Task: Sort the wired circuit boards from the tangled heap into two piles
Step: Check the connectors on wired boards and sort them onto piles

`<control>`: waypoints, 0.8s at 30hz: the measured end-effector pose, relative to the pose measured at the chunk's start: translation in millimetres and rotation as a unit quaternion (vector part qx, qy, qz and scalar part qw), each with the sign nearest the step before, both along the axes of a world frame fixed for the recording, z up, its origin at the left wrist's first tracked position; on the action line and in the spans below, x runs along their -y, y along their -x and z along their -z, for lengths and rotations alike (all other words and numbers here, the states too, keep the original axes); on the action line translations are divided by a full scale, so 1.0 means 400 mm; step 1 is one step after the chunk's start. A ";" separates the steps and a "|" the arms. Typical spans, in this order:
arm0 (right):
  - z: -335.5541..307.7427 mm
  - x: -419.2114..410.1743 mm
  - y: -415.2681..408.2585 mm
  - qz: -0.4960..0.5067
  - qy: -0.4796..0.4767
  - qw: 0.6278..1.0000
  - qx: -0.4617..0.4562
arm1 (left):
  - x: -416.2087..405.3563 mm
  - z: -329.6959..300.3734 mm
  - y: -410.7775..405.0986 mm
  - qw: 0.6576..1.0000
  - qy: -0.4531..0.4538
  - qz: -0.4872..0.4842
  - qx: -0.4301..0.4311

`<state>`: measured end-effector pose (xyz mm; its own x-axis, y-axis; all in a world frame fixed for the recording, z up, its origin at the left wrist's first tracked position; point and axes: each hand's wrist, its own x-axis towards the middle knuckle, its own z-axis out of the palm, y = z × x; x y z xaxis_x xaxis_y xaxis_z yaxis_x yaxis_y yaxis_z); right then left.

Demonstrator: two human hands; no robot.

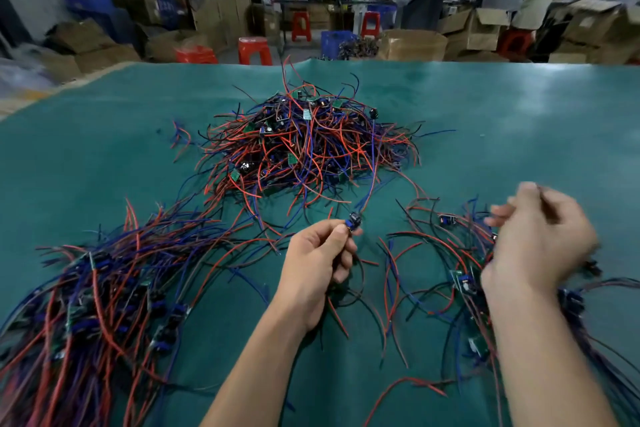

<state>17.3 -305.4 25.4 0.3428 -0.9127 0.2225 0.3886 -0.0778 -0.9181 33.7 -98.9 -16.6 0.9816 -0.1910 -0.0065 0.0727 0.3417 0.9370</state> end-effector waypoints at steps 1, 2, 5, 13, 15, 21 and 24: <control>0.006 -0.037 -0.008 -0.053 0.028 0.997 -0.041 | 0.001 0.001 -0.001 1.000 0.006 -0.002 -0.005; 0.012 -0.080 -0.013 -0.116 0.080 0.985 -0.100 | 0.002 0.002 -0.001 1.000 0.012 -0.001 -0.008; 0.037 -0.183 -0.007 -0.278 0.271 0.890 -0.239 | 0.000 0.003 0.000 1.000 0.008 0.011 0.007; 0.038 -0.185 -0.007 -0.269 0.313 0.899 -0.148 | -0.001 -0.001 0.009 0.997 -0.048 0.045 0.039; 0.016 -0.149 -0.010 -0.217 0.266 0.933 -0.109 | 0.004 0.000 0.013 0.995 -0.071 0.052 0.041; -0.128 -0.145 0.024 -0.136 0.117 0.983 0.046 | 0.003 -0.001 0.013 0.992 -0.095 0.068 0.054; -0.249 -0.217 0.033 -0.223 0.117 0.962 0.106 | 0.005 -0.001 0.008 0.995 -0.077 0.045 0.036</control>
